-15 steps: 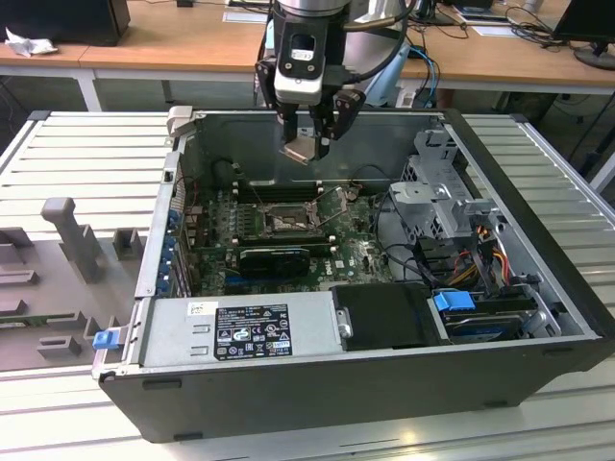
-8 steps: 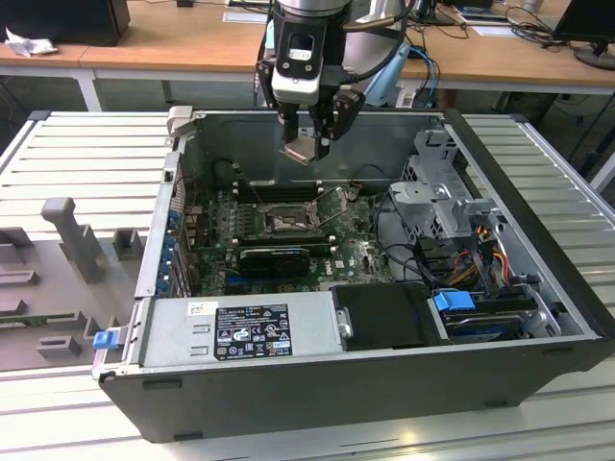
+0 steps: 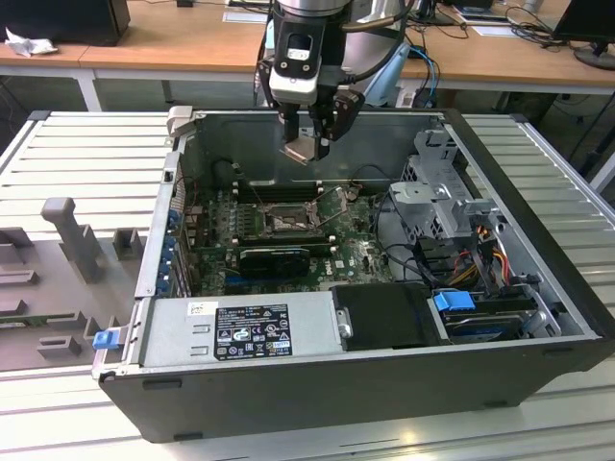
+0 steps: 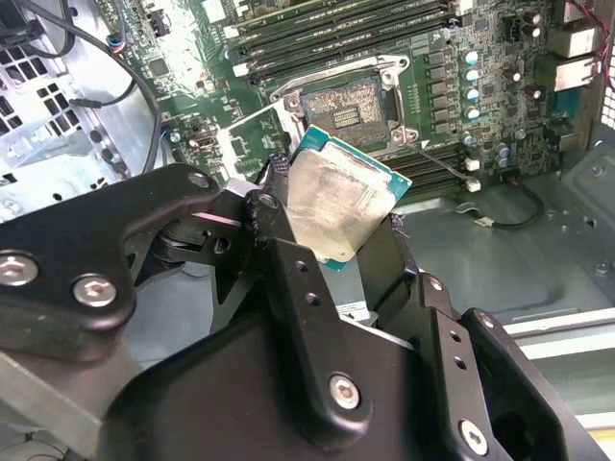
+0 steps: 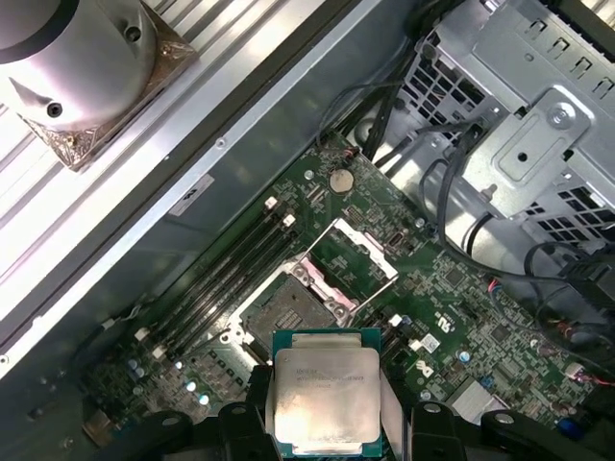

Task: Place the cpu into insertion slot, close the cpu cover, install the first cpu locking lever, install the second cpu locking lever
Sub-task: 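Place the cpu into insertion slot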

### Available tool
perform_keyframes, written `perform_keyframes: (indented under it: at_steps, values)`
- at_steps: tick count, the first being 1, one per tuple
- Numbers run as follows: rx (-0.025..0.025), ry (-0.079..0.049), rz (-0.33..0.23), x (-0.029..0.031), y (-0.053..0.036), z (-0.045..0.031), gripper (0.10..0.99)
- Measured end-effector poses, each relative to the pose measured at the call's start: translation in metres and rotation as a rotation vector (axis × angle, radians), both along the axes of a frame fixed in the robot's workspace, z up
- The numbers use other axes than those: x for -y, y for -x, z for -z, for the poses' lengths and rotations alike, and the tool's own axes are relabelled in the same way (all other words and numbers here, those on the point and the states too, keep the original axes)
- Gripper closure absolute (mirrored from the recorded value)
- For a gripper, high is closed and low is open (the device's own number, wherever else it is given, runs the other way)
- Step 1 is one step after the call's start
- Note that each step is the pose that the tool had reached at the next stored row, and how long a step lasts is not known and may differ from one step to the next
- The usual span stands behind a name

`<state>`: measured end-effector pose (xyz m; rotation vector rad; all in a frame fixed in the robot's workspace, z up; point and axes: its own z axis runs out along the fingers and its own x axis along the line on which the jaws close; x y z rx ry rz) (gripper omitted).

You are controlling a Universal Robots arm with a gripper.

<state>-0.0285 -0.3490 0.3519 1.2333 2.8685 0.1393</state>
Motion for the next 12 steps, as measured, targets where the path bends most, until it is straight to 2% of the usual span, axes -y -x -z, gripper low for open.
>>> perform_keyframes:
  at_steps: [12]
  values:
    - [0.0,0.0,0.04,0.0,0.0,0.0001,0.557]
